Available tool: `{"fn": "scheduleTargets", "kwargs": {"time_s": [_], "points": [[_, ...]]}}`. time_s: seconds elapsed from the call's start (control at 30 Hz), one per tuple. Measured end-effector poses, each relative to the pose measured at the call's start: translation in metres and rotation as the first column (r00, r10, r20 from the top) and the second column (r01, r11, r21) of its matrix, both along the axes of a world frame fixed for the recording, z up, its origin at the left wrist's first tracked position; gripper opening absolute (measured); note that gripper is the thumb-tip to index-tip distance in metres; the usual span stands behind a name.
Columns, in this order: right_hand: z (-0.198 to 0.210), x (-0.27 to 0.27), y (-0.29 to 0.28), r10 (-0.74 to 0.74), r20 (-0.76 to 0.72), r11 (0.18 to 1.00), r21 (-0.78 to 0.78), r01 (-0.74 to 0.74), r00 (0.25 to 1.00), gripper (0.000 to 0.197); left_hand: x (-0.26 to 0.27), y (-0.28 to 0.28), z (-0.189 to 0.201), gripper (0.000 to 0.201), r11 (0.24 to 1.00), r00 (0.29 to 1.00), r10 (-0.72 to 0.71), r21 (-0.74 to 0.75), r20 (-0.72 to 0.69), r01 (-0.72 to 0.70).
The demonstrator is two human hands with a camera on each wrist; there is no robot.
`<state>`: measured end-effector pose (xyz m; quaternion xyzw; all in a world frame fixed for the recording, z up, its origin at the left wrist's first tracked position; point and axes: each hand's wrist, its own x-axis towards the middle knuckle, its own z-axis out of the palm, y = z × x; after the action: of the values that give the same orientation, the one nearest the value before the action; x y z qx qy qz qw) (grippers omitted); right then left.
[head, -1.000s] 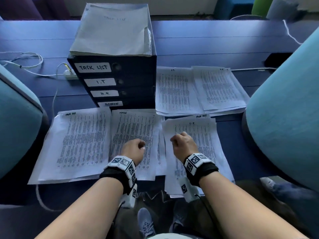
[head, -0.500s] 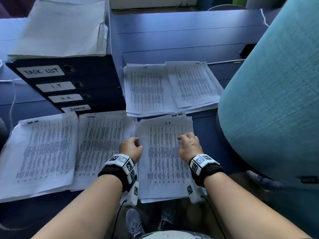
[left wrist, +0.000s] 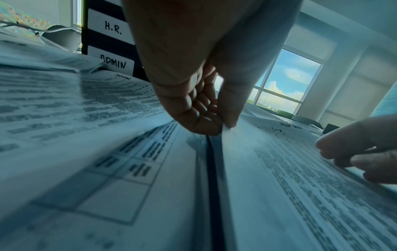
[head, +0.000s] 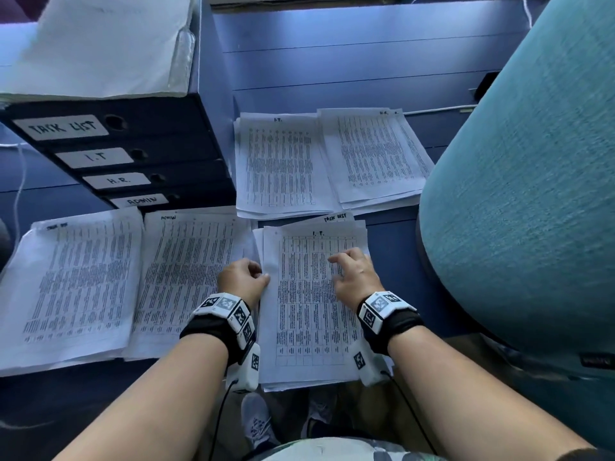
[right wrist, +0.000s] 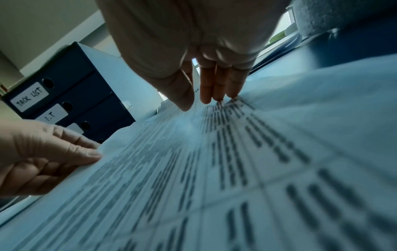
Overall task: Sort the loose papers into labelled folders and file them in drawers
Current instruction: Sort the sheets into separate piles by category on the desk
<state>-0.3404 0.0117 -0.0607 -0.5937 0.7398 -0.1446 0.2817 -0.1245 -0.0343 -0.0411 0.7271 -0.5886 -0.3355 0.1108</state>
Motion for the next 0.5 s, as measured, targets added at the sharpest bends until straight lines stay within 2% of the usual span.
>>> {"fn": "scheduleTargets", "kwargs": {"time_s": [0.17,0.3,0.37,0.43,0.5], "points": [[0.002,-0.007,-0.011,-0.058,-0.001,0.998,-0.026,0.058,0.998,0.042,0.006,-0.001,0.002,0.015,0.999,0.999,-0.012,-0.040,0.038,0.014],[0.005,-0.014,-0.020,-0.167,0.026,0.983,-0.073,0.168,0.986,0.050,0.016,-0.004,0.005,0.007,0.982,0.996,0.090,-0.165,-0.015,-0.091],[0.007,-0.015,-0.025,-0.195,0.092,0.977,-0.074,0.202,0.976,0.060,0.019,-0.009,0.006,0.006,0.966,0.983,0.155,-0.196,-0.094,-0.171],[0.010,-0.015,-0.029,-0.210,0.230,0.974,-0.029,0.223,0.950,0.067,0.019,-0.015,0.008,0.004,0.944,0.950,0.220,-0.196,-0.221,-0.264],[0.011,-0.015,-0.031,-0.221,0.366,0.975,0.063,0.213,0.904,0.061,0.017,-0.023,0.012,0.003,0.911,0.898,0.305,-0.177,-0.318,-0.372]]}}
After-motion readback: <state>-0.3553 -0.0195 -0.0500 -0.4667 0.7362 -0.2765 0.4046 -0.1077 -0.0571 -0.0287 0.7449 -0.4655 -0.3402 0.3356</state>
